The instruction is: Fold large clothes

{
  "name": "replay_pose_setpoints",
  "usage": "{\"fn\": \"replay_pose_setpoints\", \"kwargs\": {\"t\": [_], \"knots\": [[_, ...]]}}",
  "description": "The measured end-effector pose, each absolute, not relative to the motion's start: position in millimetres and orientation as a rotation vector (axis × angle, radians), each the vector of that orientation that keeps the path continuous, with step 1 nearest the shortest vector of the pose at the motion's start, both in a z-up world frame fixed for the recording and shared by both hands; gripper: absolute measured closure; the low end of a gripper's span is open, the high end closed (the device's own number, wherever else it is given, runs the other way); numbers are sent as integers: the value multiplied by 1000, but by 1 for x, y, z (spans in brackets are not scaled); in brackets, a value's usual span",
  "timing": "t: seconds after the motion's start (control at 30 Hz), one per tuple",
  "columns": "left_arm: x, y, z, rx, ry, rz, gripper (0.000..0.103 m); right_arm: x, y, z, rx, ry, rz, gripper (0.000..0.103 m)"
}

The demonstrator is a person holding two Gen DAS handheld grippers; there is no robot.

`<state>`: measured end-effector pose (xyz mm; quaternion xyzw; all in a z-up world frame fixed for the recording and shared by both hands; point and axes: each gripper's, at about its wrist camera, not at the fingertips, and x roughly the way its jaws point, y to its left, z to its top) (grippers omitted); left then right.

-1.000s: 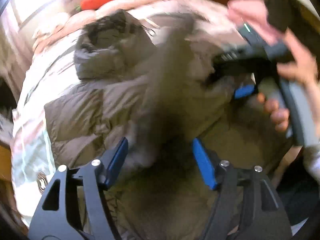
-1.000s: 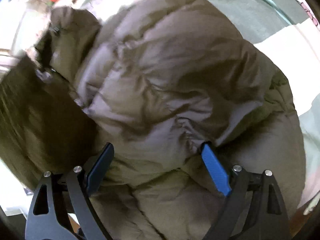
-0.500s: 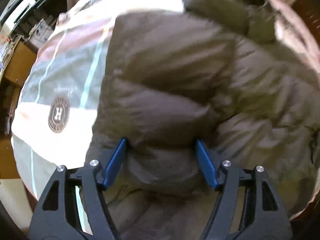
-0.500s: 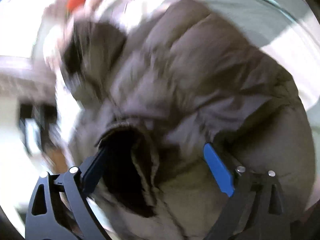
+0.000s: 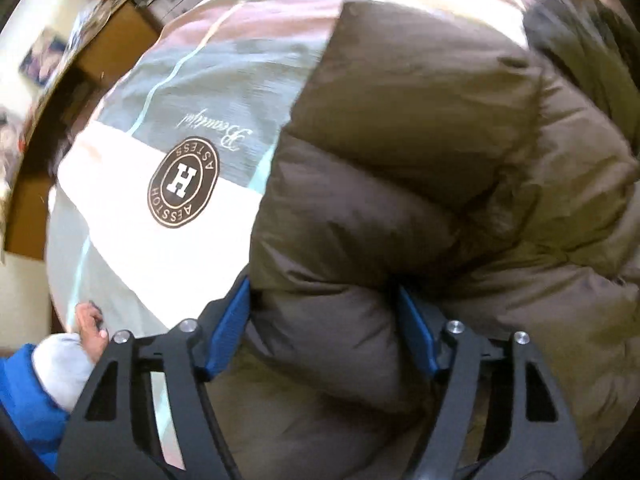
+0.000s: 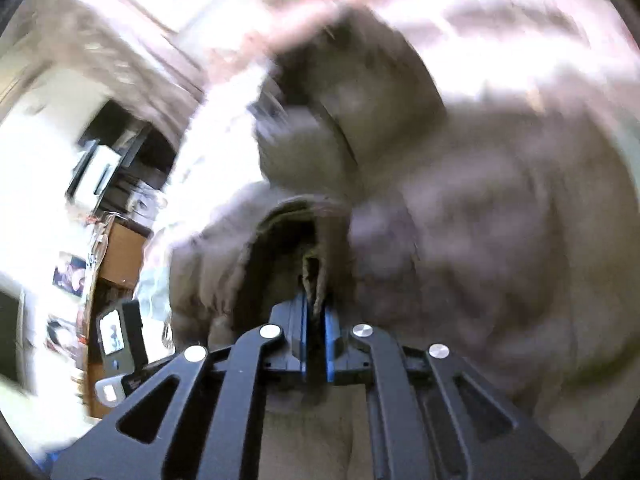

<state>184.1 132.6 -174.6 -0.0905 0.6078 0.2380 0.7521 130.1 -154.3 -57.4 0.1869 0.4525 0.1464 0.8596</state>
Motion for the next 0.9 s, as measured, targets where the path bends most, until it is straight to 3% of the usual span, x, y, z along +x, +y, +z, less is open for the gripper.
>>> {"fn": "replay_pose_setpoints", "kwargs": {"t": [0.07,0.13,0.2,0.27,0.37,0.47,0.57,0.67,0.77,0.83,0.9], "knots": [[185,129,-171,-212,1329,495,32,144,-159,-76,356,1014,223,95],[184,119,-162,-183,1311,488,32,157,-173,-97,345,1126,134,74],[183,116,-151,-181,1275,507,31,157,-202,-102,409,1140,-28,38],[180,114,-132,-201,1211,509,28,146,-231,-86,532,1028,-113,28],[178,114,-118,-164,1139,483,27,149,-227,-68,558,979,55,28],[182,110,-126,-128,1181,423,27,155,-192,-77,492,1037,236,29],[185,112,-151,-158,1276,382,29,162,-154,-101,392,1149,299,44],[185,119,-174,-153,1334,408,25,174,-148,-140,292,1286,165,46],[184,121,-172,-167,1328,413,23,186,-157,-150,382,1316,147,45],[183,115,-161,-135,1284,403,24,185,-163,-129,423,1220,145,44],[184,111,-162,-118,1294,389,24,188,-162,-123,364,1171,132,29]]}}
